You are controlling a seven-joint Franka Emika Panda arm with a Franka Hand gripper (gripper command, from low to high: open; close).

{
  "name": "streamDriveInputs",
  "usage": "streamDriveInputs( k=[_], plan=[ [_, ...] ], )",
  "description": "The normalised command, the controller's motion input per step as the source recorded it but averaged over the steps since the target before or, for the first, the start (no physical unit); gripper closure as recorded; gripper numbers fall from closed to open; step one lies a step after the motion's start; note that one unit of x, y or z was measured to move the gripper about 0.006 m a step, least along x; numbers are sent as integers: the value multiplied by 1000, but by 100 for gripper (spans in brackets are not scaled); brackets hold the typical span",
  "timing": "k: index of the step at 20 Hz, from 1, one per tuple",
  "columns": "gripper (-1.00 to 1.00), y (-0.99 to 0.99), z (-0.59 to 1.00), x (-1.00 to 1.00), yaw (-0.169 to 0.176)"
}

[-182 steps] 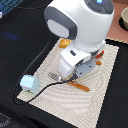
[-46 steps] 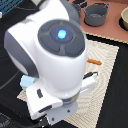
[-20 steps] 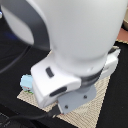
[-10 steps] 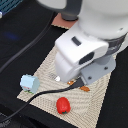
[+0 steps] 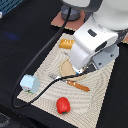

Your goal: Interact with the objects in diverse but meaningful ways.

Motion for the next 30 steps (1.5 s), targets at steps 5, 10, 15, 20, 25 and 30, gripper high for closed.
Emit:
streamDriveInputs(
  k=[5, 10, 15, 20, 25, 30],
  plan=[
    [-100, 325, -234, -1000, 0],
    [-100, 149, -404, -1000, 0],
    [-100, 103, -458, -965, 0],
    [-100, 78, -508, -882, 0],
    [-100, 36, -471, -783, 0],
    [-100, 39, -390, -648, 0]
  ],
)
